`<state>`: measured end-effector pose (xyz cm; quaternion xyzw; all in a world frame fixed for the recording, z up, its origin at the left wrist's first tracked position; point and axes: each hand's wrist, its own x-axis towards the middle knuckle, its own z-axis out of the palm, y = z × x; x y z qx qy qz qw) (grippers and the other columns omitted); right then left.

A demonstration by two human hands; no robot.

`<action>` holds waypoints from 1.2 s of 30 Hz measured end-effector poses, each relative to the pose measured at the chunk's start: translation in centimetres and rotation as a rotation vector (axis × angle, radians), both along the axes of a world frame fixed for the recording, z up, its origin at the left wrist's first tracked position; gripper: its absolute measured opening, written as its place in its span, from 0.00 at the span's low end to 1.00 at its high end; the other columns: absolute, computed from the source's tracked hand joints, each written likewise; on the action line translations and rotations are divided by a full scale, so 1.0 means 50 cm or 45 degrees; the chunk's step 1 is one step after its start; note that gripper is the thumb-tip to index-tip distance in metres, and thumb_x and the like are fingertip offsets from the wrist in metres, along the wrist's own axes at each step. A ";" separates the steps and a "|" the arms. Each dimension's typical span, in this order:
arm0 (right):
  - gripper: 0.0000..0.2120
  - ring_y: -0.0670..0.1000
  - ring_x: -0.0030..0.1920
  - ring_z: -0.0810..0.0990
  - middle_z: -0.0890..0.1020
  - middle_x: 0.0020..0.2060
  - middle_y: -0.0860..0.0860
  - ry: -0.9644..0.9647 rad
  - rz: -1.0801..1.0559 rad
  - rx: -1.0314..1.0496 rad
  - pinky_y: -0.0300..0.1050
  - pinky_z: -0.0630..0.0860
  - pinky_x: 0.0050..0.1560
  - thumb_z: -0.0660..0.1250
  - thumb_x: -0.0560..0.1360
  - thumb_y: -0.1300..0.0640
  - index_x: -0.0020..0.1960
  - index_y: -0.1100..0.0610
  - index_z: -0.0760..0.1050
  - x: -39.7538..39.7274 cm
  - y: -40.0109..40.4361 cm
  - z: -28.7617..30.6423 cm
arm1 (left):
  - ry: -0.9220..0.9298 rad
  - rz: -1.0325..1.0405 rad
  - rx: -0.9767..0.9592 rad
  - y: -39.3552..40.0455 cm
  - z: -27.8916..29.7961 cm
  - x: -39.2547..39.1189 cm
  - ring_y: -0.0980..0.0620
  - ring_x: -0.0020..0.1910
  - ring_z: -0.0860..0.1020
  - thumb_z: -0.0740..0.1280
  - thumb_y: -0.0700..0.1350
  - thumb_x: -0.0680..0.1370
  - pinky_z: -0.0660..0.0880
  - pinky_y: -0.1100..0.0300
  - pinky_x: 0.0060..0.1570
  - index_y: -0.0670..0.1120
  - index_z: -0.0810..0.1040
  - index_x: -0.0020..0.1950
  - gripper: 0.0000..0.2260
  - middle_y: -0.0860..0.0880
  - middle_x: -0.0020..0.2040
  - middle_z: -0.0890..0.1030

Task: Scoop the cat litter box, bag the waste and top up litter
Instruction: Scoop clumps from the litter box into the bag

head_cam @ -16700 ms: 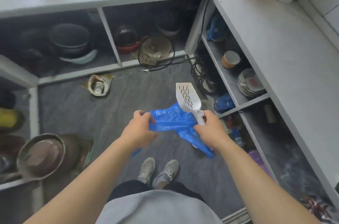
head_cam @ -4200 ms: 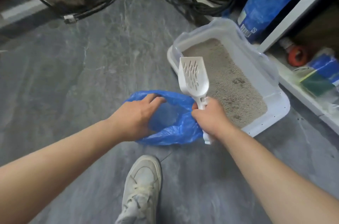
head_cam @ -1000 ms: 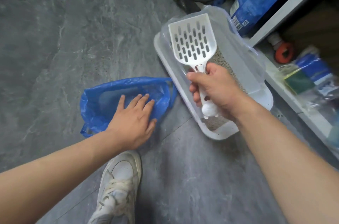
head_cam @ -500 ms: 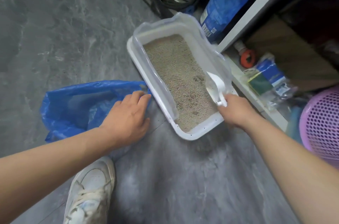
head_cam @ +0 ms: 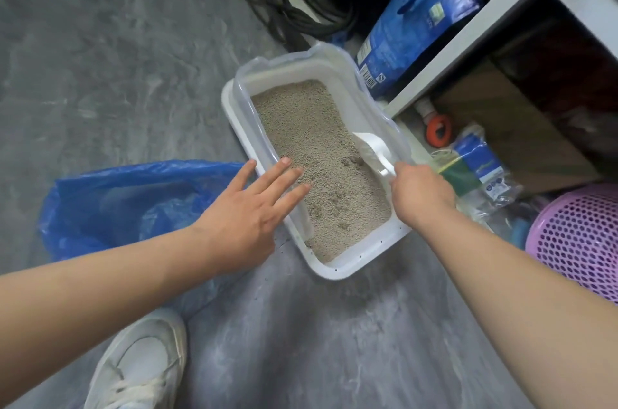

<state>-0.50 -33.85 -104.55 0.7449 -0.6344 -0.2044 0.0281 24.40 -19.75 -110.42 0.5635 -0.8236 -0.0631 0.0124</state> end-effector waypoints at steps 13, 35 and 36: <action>0.11 0.59 0.50 0.81 0.75 0.45 0.51 0.192 0.349 0.239 0.48 0.75 0.43 0.62 0.79 0.57 0.58 0.50 0.79 0.056 -0.046 0.037 | 0.175 0.043 -0.052 0.018 -0.021 0.007 0.43 0.82 0.55 0.66 0.43 0.67 0.65 0.33 0.71 0.48 0.63 0.77 0.37 0.44 0.80 0.63; 0.02 0.60 0.42 0.75 0.71 0.39 0.55 0.181 0.151 0.293 0.47 0.73 0.42 0.63 0.75 0.60 0.46 0.56 0.74 0.006 -0.051 0.099 | 0.309 0.075 0.014 0.026 -0.026 0.003 0.45 0.82 0.50 0.66 0.41 0.67 0.71 0.38 0.68 0.47 0.64 0.77 0.37 0.46 0.81 0.59; 0.05 0.60 0.44 0.76 0.72 0.40 0.55 0.195 0.123 0.323 0.47 0.76 0.44 0.63 0.75 0.59 0.49 0.57 0.76 -0.003 -0.046 0.090 | 0.311 0.078 0.016 0.026 -0.026 0.002 0.45 0.83 0.50 0.66 0.41 0.67 0.71 0.38 0.68 0.47 0.64 0.77 0.37 0.46 0.82 0.59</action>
